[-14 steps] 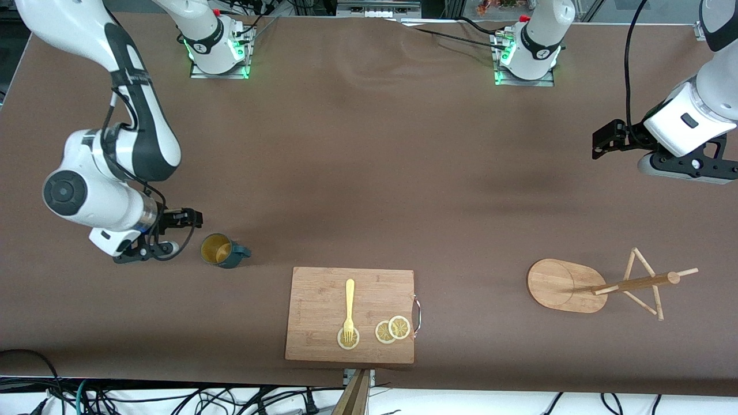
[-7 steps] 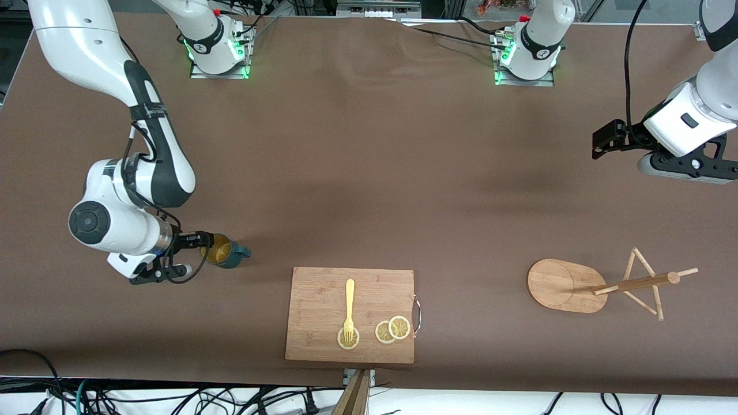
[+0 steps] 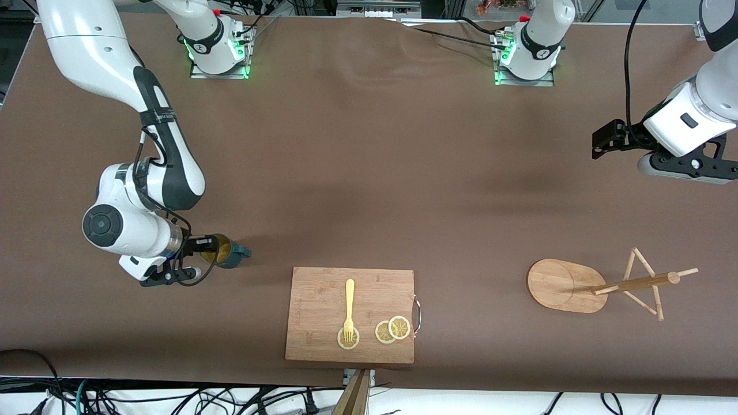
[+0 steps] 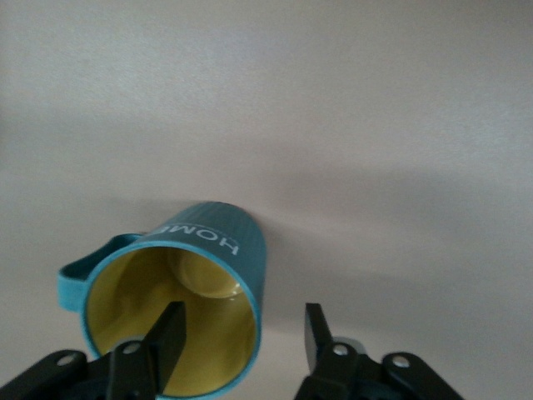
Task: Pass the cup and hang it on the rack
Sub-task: 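Close the right gripper on the mug rim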
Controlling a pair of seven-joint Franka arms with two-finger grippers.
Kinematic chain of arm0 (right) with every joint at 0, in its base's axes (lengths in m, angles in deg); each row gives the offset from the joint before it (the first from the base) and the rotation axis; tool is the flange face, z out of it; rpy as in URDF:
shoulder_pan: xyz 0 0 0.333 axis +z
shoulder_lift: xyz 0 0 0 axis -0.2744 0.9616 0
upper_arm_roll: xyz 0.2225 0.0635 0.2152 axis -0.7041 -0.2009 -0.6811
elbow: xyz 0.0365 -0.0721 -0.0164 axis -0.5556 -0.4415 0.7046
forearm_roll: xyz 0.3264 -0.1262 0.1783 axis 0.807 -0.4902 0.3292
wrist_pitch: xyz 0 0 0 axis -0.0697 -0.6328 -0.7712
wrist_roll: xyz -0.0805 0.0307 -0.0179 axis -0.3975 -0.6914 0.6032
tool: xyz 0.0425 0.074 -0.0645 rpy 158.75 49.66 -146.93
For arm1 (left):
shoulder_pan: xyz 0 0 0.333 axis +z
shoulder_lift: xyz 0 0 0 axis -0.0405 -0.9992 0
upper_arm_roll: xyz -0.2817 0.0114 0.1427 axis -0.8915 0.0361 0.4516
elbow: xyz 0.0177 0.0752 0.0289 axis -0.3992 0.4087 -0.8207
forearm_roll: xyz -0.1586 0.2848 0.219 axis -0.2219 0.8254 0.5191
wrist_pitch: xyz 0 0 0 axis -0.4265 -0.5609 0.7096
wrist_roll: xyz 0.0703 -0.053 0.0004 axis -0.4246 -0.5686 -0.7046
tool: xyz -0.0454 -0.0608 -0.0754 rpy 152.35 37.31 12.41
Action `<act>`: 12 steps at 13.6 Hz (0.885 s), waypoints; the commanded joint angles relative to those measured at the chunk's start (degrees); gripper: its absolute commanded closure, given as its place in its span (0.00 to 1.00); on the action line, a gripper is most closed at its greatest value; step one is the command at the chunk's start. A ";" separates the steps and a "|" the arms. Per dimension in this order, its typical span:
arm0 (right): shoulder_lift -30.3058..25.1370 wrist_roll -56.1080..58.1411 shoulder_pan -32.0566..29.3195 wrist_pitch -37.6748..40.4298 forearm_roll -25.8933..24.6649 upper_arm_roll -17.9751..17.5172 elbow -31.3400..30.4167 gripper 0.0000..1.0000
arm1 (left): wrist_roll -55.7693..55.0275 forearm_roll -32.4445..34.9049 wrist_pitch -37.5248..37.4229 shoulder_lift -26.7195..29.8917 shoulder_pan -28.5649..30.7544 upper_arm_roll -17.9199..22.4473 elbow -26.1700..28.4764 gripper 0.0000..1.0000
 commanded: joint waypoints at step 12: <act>0.27 -3.78 1.43 -2.80 1.84 -0.08 -1.54 1.00 | 0.78 1.19 -6.72 -0.60 0.40 -0.33 -1.62 0.00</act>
